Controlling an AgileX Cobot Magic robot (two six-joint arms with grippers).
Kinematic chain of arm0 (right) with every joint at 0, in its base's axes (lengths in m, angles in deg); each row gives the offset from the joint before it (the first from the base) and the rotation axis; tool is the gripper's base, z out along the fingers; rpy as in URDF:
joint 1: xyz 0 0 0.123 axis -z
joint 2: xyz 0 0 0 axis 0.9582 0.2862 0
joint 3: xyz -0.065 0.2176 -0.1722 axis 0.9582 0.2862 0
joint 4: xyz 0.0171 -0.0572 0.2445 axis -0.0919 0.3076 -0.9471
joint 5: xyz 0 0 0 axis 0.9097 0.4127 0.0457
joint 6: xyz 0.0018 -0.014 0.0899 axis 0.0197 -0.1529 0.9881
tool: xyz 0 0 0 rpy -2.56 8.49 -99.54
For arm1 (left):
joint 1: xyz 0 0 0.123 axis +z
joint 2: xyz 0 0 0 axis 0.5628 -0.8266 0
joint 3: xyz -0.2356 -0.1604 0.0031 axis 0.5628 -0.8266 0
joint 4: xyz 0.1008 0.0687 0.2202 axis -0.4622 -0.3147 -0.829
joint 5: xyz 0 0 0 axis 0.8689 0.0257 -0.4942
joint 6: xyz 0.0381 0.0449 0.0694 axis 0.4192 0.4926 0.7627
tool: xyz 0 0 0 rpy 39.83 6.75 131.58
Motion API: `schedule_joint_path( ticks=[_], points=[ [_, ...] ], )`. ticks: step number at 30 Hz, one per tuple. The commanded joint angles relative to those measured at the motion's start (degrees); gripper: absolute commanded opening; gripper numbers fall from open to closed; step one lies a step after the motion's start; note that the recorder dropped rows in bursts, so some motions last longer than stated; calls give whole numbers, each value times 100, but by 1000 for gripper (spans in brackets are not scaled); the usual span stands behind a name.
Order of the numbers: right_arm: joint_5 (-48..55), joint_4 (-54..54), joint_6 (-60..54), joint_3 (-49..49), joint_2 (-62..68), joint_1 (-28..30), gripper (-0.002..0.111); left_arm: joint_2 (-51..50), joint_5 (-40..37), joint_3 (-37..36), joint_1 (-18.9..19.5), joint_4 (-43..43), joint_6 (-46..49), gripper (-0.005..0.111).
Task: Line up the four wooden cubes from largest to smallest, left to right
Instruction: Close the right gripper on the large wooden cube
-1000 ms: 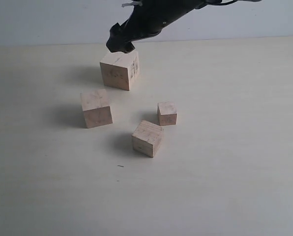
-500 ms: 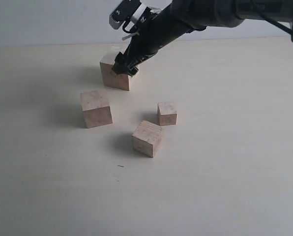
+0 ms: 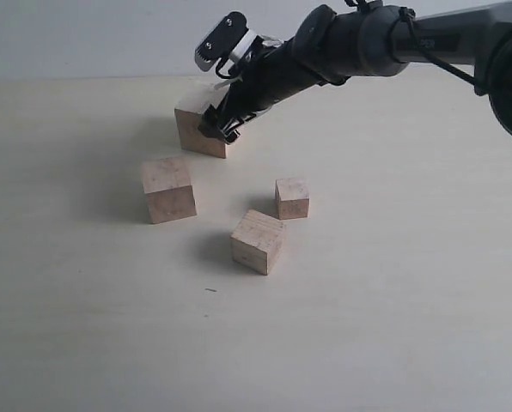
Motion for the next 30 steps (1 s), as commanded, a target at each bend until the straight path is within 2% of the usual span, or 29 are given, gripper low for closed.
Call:
schedule_joint_path(
  ticks=[1, 12, 22, 27, 30],
  points=[
    [-114, -328, -509, -51, 107, -9, 105, 38, 69, 1, -51, -32, -1, 0],
    [-313, -540, -618, -686, 443, -9, 105, 38, 69, 1, -51, -32, -1, 0],
    [-242, -553, -613, -685, 620, -9, 105, 38, 69, 1, -51, -32, -1, 0],
    [106, -554, -613, -685, 655, -9, 105, 38, 69, 1, -51, -32, -1, 0],
    [167, -554, -613, -685, 644, -9, 100, 38, 69, 1, -51, -32, -1, 0]
  ],
)
